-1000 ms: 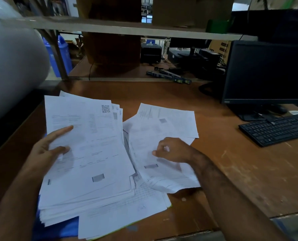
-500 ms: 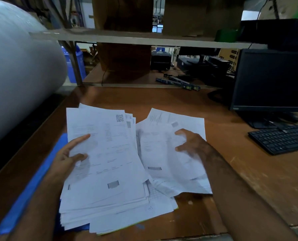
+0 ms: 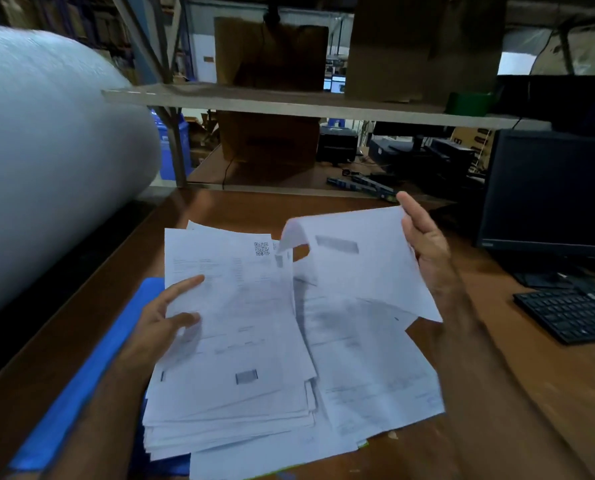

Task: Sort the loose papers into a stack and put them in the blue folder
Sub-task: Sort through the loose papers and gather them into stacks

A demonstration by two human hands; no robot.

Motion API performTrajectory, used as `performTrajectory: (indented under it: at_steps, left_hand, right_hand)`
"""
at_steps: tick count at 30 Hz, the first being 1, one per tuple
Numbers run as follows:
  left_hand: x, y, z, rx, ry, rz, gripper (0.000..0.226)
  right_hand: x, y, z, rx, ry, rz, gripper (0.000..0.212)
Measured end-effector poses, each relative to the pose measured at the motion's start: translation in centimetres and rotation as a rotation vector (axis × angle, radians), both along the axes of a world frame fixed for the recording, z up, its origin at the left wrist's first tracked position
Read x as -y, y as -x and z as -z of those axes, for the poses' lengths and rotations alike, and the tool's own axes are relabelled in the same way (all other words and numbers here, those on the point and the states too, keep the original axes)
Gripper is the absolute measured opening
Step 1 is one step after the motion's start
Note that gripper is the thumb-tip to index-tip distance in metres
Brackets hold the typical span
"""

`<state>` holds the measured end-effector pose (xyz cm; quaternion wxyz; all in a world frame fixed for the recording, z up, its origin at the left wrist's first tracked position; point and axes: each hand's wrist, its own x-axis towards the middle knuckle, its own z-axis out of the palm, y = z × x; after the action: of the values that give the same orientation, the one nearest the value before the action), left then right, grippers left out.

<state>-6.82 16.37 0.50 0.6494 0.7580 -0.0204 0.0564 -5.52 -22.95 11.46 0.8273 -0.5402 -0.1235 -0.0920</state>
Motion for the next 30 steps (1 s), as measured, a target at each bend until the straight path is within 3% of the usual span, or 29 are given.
performTrajectory:
  at_steps: [2, 5, 8, 11, 13, 17, 21, 25, 28, 30]
  left_hand:
    - [0.7, 0.4, -0.3, 0.007, 0.011, 0.013, 0.063]
    - [1.9, 0.9, -0.4, -0.003, 0.035, 0.018, 0.068]
    - [2.2, 1.6, -0.4, -0.034, 0.137, 0.01, 0.068]
    - [2.4, 2.4, -1.0, -0.041, 0.185, 0.002, 0.056]
    - [2.6, 2.8, -1.3, -0.015, 0.109, 0.016, 0.042]
    - [2.0, 2.8, -0.9, 0.012, -0.062, 0.066, 0.073]
    - [1.9, 2.6, -0.2, 0.014, -0.084, 0.092, 0.054]
    - [1.0, 2.4, 0.9, -0.02, -0.02, 0.064, 0.062]
    - [0.9, 2.0, 1.1, -0.023, -0.011, 0.039, 0.062]
    - [1.3, 1.8, 1.0, -0.02, 0.016, 0.037, 0.062]
  right_hand:
    - [-2.1, -0.3, 2.5, -0.03, 0.096, -0.028, 0.046]
    - [-4.9, -1.3, 8.5, -0.058, 0.523, -0.039, 0.048]
    - [-6.1, -1.3, 12.4, -0.084, 0.826, -0.051, 0.051]
    - [-6.1, -1.1, 13.2, -0.09, 0.903, -0.066, 0.055]
    - [-6.2, -1.1, 13.5, -0.113, 0.931, -0.083, 0.058]
    - [-7.4, -1.0, 13.4, -0.112, 0.984, -0.145, 0.07]
    - [-9.8, -0.8, 13.1, 0.012, 0.957, -0.19, 0.072]
    - [-9.2, -1.8, 12.8, 0.123, 1.161, 0.028, 0.062]
    - [-5.6, -4.0, 12.5, 0.019, 1.403, 0.256, 0.07]
    - [-2.9, -4.9, 12.6, -0.163, 1.632, 0.259, 0.081]
